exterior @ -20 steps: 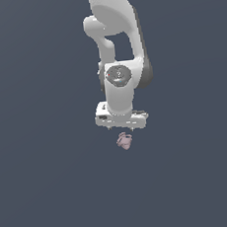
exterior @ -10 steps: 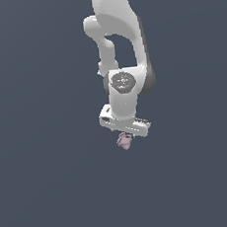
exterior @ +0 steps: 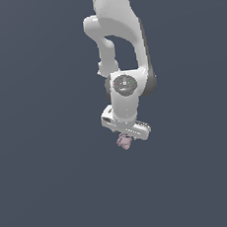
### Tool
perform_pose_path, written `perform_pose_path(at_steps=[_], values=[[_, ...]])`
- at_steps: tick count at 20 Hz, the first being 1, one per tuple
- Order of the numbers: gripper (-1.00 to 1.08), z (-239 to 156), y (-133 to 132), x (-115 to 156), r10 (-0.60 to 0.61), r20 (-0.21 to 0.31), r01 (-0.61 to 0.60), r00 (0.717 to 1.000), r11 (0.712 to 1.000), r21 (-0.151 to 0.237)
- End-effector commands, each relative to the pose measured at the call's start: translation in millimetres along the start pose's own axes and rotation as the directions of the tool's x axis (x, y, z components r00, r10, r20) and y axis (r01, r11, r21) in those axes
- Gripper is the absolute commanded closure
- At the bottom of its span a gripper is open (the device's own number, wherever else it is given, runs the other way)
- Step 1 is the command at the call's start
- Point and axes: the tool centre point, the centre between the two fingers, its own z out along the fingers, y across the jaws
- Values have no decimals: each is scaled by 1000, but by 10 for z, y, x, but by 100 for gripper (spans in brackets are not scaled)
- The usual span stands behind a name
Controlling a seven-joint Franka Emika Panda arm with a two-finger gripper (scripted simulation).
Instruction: Pick up the object and move it to a goal position.
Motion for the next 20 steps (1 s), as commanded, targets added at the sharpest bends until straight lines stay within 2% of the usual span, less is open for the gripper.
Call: perform_pose_path(at_steps=[1,6,13,18,19,20], values=[[-92,0,0,0,0,0,0,1000,1000,0],[-92,99,0,-2,1,0,-1,1000,1000,0],[-92,441,5,-10,4,-1,-4,1000,1000,0],[-92,503,-3,1,5,-1,-5,1000,1000,0],[108,503,-3,1,5,-1,-5,1000,1000,0],[108,503,-3,1,5,-1,-5,1000,1000,0]])
